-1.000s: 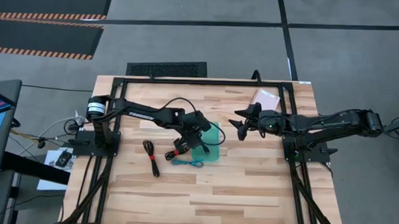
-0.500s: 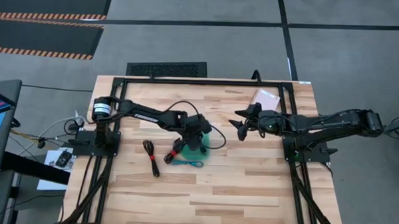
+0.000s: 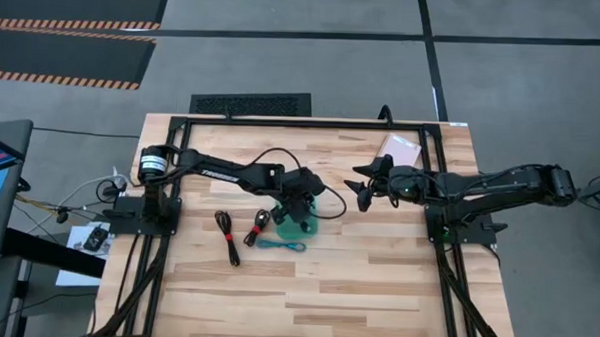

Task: Pick and place USB-C Cables
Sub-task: Put the blue charger cable into the green bin

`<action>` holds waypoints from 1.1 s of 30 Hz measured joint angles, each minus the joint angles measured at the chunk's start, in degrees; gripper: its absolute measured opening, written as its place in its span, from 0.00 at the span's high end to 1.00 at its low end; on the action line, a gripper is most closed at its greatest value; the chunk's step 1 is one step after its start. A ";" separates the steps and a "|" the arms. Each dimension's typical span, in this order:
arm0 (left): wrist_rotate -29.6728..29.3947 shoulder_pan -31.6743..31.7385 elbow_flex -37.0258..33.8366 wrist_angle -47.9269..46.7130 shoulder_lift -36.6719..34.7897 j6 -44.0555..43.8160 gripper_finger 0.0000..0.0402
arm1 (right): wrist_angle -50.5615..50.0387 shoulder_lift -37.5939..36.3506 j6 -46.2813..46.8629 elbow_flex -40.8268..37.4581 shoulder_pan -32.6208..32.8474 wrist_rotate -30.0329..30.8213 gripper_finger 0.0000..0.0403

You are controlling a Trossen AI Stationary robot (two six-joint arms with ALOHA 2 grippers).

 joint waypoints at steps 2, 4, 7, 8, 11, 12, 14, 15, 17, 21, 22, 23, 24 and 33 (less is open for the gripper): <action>-0.01 -0.02 0.78 0.63 0.00 0.04 0.75 | -0.02 0.00 0.38 0.00 0.02 -0.01 0.30; -0.35 -0.25 2.10 0.81 0.00 -1.10 0.75 | -0.02 0.00 0.87 0.00 0.02 0.00 0.30; -3.35 -1.14 5.10 -2.00 -0.35 -4.07 0.75 | -0.02 0.00 0.89 0.00 0.02 -0.02 0.30; -3.66 -1.46 6.69 -4.85 -0.86 -5.09 0.75 | -0.03 0.00 0.89 0.00 0.02 0.00 0.30; -3.18 -2.26 12.74 -15.29 -3.76 -10.29 0.75 | -0.33 0.00 0.89 0.00 0.02 -0.02 0.30; -2.92 -2.47 14.72 -19.19 -4.99 -12.73 0.75 | -0.32 0.00 0.89 0.00 0.02 -0.01 0.30; -2.19 -2.51 17.32 -26.47 -7.37 -18.96 0.75 | -0.43 0.00 0.87 0.00 0.02 0.02 0.30; -2.04 -2.51 17.75 -29.31 -8.98 -22.31 0.75 | -0.49 0.00 0.87 0.00 0.02 0.02 0.30; -1.85 -2.45 17.67 -34.04 -12.32 -27.77 0.75 | -0.52 -0.02 0.87 0.00 0.02 0.02 0.30; 0.31 -3.07 11.85 -39.41 -21.60 -38.99 0.75 | -0.84 -0.02 0.91 0.00 0.02 0.00 0.30; 0.61 -3.55 9.21 -39.59 -24.21 -42.25 0.75 | -1.00 -0.02 0.96 0.00 0.07 -0.01 0.30; 0.43 -4.23 6.18 -39.50 -27.09 -45.53 0.75 | -0.98 -0.02 1.28 0.00 0.22 -0.02 0.30; -0.19 -5.17 2.78 -39.25 -30.17 -48.94 0.75 | -1.05 -0.02 1.65 0.00 0.36 -0.02 0.30; -14.98 -17.55 -23.03 -23.07 -53.80 -72.08 0.75 | 1.71 2.40 10.26 0.02 9.28 -2.99 0.30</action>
